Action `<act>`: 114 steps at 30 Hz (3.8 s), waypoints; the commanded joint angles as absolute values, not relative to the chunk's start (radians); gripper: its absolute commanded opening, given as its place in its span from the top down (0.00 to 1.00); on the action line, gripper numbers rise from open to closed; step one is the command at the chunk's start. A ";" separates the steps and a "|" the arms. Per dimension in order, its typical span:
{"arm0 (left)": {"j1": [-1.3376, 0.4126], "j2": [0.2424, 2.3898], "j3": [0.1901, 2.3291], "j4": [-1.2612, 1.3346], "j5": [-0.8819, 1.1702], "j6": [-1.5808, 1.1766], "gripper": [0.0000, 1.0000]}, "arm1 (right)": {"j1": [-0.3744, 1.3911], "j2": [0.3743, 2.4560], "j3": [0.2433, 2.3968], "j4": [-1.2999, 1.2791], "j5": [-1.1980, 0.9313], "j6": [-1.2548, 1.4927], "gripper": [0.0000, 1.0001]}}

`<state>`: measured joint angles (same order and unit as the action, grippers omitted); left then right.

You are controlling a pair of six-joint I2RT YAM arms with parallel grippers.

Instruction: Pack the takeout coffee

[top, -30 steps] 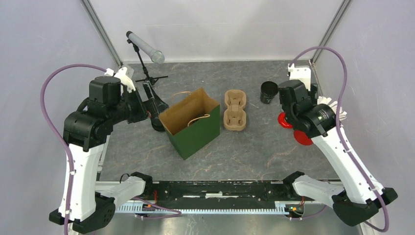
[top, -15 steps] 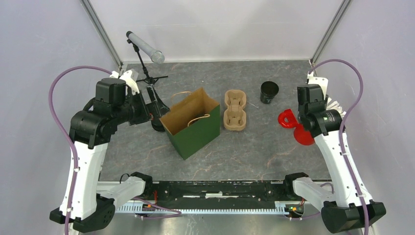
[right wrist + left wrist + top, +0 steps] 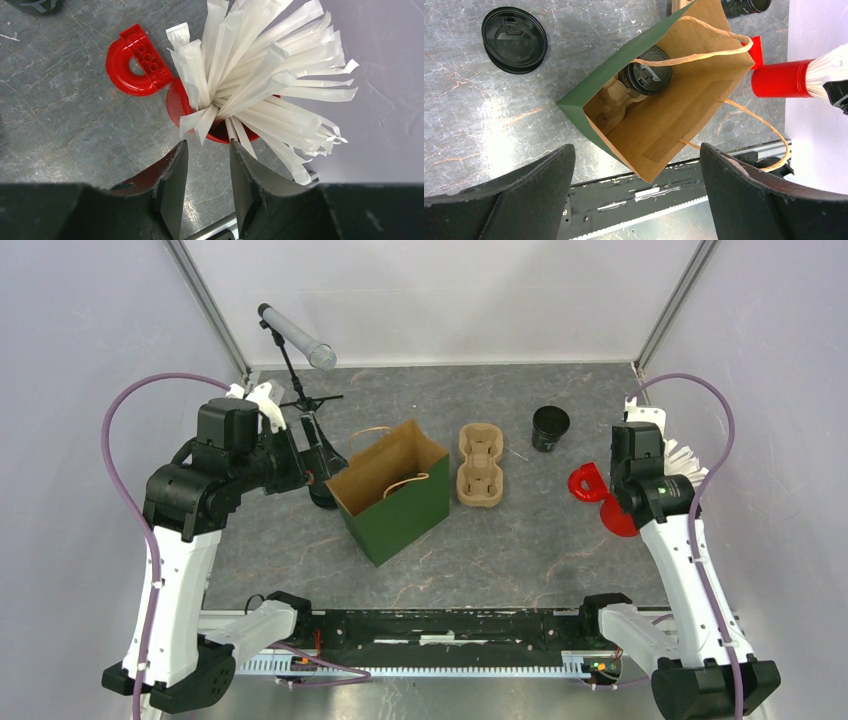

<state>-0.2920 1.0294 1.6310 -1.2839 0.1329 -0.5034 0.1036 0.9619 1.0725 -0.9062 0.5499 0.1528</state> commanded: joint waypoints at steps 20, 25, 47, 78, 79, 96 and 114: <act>-0.288 1.047 1.655 -1.250 0.137 -0.468 0.00 | 0.066 0.941 0.995 -0.731 0.514 0.018 0.67; -0.288 1.053 1.661 -1.248 0.141 -0.468 0.00 | 0.066 0.943 0.979 -0.706 0.496 0.009 0.68; -0.305 1.046 1.618 -1.243 0.162 -0.481 0.00 | 0.066 0.964 1.435 -1.018 0.486 -0.047 1.00; -0.307 1.064 1.677 -1.251 0.139 -0.459 0.00 | 0.065 0.995 1.724 -0.719 0.211 0.075 1.00; -0.307 1.061 1.677 -1.251 0.135 -0.459 0.00 | 0.066 1.004 1.715 -0.697 0.167 0.084 1.00; -0.307 1.015 1.681 -1.230 0.095 -0.480 0.00 | 0.161 1.116 1.599 -0.509 -0.603 0.282 1.00; -0.307 1.034 1.700 -1.235 0.094 -0.481 0.00 | 0.374 1.192 1.646 -0.477 -0.728 0.361 1.00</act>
